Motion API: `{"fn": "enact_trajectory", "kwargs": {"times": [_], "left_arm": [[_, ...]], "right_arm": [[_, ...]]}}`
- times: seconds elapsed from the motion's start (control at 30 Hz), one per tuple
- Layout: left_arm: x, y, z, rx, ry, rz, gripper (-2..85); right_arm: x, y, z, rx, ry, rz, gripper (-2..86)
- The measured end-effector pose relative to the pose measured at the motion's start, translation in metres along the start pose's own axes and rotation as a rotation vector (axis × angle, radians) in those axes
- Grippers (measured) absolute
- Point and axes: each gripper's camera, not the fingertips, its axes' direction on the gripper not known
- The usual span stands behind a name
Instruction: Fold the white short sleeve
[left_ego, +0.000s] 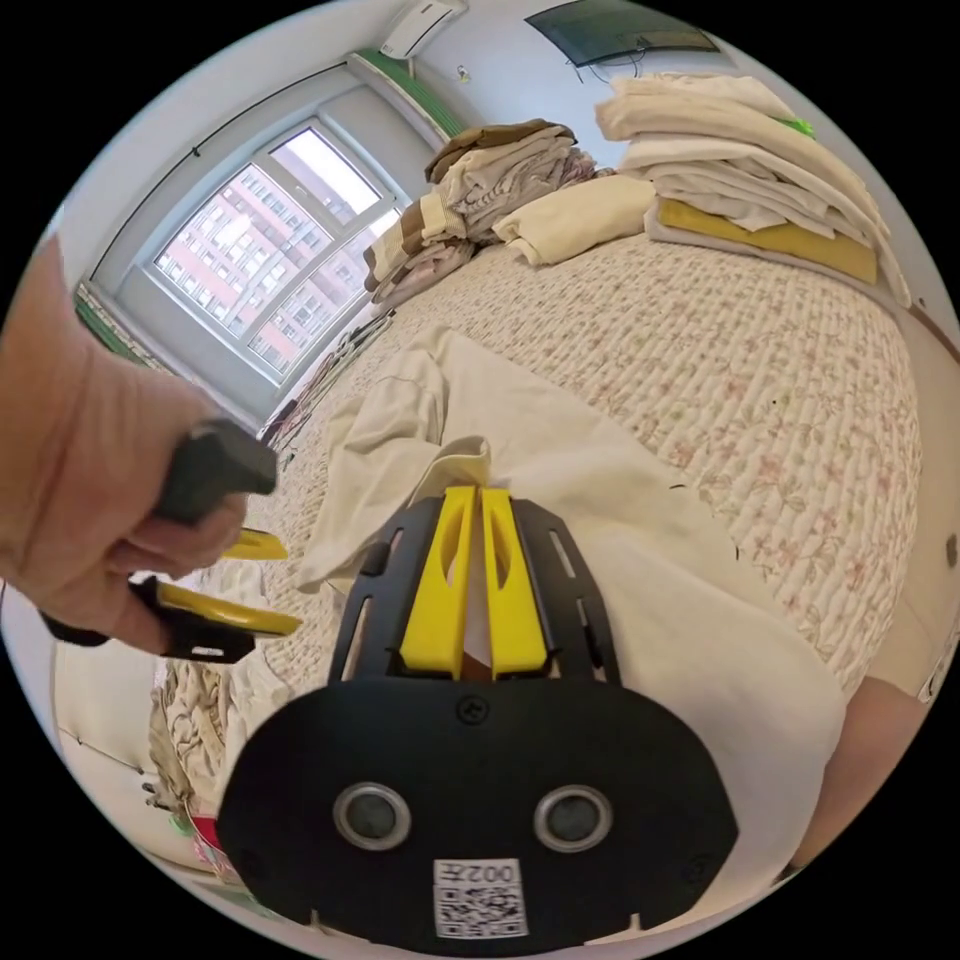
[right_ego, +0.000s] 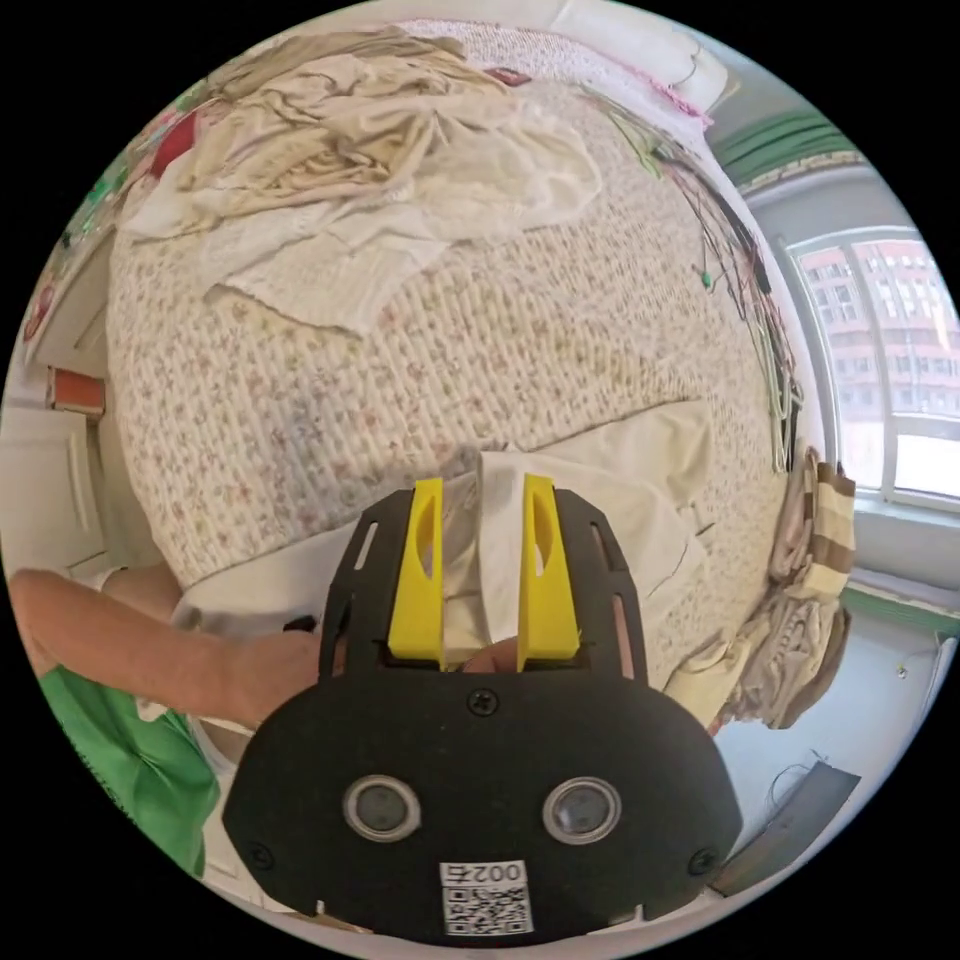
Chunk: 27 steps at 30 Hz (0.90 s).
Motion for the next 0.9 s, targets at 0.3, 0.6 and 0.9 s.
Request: {"fn": "enact_trajectory", "kwargs": {"times": [0.3, 0.6, 0.9], "left_arm": [[-0.001, 0.016, 0.003, 0.008, -0.001, -0.020, -1.1], [-0.048, 0.041, -0.013, 0.060, -0.004, -0.254, -1.0], [-0.055, 0.063, -0.023, 0.088, -0.109, -0.192, -0.5]], "right_arm": [[0.121, 0.028, 0.015, 0.121, -0.325, 0.252, 1.9], [0.287, 0.197, 0.027, 0.606, -0.648, 0.735, 0.0], [0.292, 0.339, 0.131, 0.802, -0.772, 0.973, 1.5]]}}
